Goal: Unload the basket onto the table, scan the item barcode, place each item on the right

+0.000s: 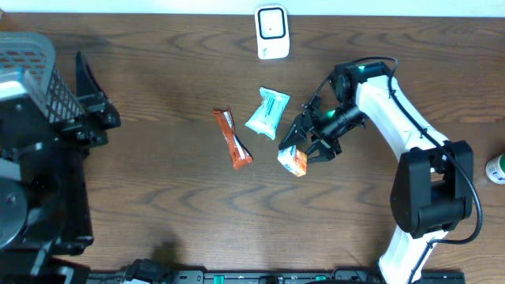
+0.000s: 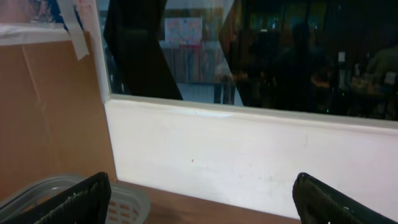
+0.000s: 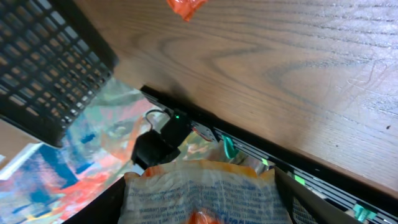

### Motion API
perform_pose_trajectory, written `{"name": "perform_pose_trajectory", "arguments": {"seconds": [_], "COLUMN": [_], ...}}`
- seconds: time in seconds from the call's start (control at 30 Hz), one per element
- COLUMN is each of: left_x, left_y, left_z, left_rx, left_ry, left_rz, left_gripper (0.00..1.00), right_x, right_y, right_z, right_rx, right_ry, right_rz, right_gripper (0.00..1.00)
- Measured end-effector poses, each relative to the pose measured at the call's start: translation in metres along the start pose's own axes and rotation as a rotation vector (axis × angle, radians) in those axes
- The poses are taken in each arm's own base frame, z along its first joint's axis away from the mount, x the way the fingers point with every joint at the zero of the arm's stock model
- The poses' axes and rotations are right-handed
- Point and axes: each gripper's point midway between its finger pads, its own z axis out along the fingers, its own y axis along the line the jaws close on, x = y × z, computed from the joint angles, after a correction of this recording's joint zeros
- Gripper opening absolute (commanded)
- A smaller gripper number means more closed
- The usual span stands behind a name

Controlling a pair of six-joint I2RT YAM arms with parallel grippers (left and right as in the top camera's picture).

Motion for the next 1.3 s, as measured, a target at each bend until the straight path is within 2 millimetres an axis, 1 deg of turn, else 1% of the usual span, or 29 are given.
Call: {"name": "perform_pose_trajectory", "arguments": {"seconds": [0.17, 0.3, 0.4, 0.5, 0.63, 0.73, 0.83, 0.93, 1.0, 1.07, 1.17, 1.23, 1.3], "left_x": [0.009, 0.012, 0.014, 0.013, 0.011, 0.011, 0.011, 0.011, 0.011, 0.012, 0.012, 0.012, 0.012], "left_y": [-0.007, -0.01, -0.011, -0.011, -0.011, -0.011, -0.012, -0.011, -0.011, -0.012, -0.012, -0.012, -0.012], "left_z": [0.012, 0.017, 0.018, 0.018, 0.018, 0.018, 0.018, 0.018, 0.018, 0.018, 0.018, 0.018, 0.018], "left_rx": [0.004, 0.008, 0.008, 0.009, 0.011, 0.011, 0.011, 0.011, 0.011, 0.011, 0.011, 0.011, 0.011], "left_ry": [0.03, 0.041, 0.045, 0.044, 0.037, 0.037, 0.037, 0.037, 0.037, 0.037, 0.038, 0.038, 0.038], "left_rz": [0.016, 0.022, 0.024, 0.024, 0.02, 0.02, 0.02, 0.02, 0.019, 0.02, 0.02, 0.02, 0.02], "left_gripper": [0.93, 0.93, 0.94, 0.93, 0.93, 0.94, 0.93, 0.94, 0.93, 0.93, 0.93, 0.93, 0.93], "right_x": [-0.005, -0.017, -0.039, -0.074, -0.116, -0.14, -0.166, -0.19, -0.203, -0.21, -0.215, -0.217, -0.222], "right_y": [0.004, 0.017, 0.035, 0.061, 0.096, 0.115, 0.125, 0.127, 0.128, 0.132, 0.145, 0.156, 0.164], "right_z": [-0.004, -0.005, -0.009, -0.021, -0.047, -0.069, -0.095, -0.122, -0.141, -0.158, -0.178, -0.186, -0.19], "right_rx": [-0.034, -0.096, -0.161, -0.219, -0.243, -0.228, -0.174, -0.086, -0.028, 0.01, 0.016, -0.005, -0.029], "right_ry": [-0.016, -0.051, -0.13, -0.271, -0.494, -0.663, -0.853, -1.057, -1.194, -1.311, -1.454, -1.525, -1.582], "right_rz": [-0.012, -0.078, -0.183, -0.355, -0.564, -0.66, -0.691, -0.668, -0.64, -0.625, -0.631, -0.65, -0.67], "right_gripper": [0.58, 0.57, 0.56, 0.57, 0.54, 0.53, 0.53, 0.5, 0.5, 0.5, 0.52, 0.52, 0.53]}}
